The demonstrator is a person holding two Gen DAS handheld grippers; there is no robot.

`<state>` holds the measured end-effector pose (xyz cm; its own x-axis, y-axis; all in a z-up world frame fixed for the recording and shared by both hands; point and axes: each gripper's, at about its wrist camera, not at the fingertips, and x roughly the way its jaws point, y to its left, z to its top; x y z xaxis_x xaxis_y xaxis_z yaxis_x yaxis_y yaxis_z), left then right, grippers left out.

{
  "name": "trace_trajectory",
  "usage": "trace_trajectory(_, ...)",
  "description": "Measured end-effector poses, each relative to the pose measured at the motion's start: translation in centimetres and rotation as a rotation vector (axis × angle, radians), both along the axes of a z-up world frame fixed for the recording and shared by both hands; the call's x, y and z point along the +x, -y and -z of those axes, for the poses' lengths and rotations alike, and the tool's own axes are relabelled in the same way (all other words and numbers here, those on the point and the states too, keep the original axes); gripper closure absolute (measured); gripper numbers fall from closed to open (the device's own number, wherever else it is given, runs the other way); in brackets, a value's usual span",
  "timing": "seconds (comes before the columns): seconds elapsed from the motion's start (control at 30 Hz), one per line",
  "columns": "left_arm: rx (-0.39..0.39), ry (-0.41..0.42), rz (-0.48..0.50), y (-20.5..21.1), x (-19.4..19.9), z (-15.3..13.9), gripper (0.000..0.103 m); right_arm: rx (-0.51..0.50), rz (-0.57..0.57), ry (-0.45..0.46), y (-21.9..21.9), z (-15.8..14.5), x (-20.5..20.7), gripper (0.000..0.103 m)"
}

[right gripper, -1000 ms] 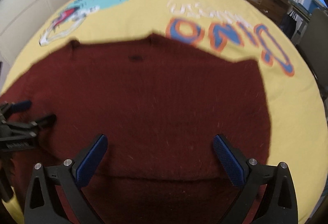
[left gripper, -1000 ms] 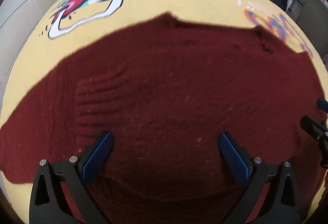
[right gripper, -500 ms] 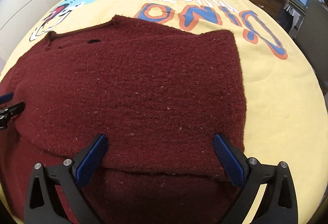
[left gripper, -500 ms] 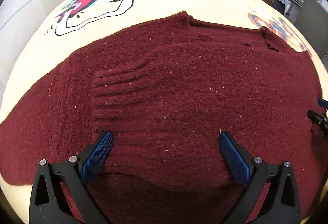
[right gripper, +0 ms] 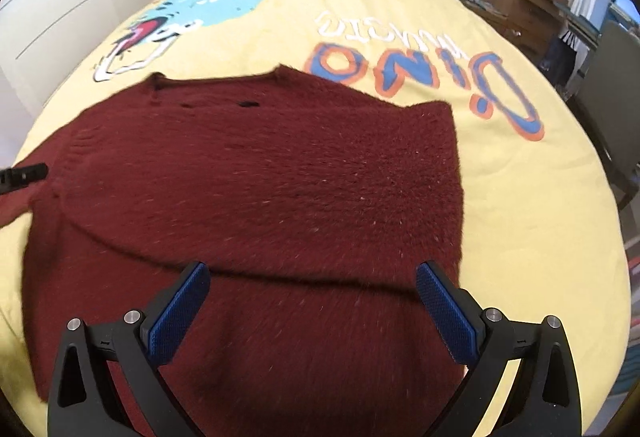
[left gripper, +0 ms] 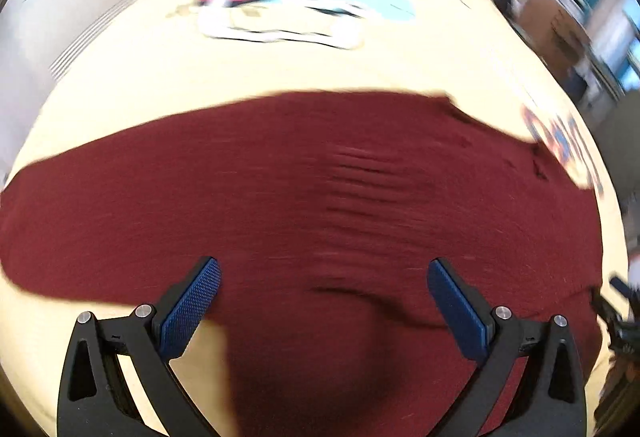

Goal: Fold small clothes

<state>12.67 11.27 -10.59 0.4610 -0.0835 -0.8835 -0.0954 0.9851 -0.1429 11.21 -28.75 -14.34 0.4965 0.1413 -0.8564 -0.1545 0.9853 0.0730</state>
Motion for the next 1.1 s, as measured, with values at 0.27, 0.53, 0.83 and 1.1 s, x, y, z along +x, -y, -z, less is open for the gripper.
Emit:
trace_trajectory(0.27,0.003,-0.003,-0.355,-15.0,-4.5,-1.6,0.001,0.038,0.049,0.008,0.8,-2.2,-2.9,0.001)
trace_trajectory(0.53,-0.089,-0.092,-0.717,-26.2,-7.4,0.4,0.001,0.042,0.116,-0.024,2.1,-1.6,-4.1,0.001)
trace_trajectory(0.83,-0.195,-0.152,-0.844,-30.6,-6.6,3.4,0.003,0.015,0.154,-0.059,3.3,-0.6,-4.3,0.001)
trace_trajectory(1.1,-0.142,-0.114,-0.712,-30.6,-5.2,2.1,0.092,0.016,0.156,-0.073,3.2,0.0,-4.1,0.001)
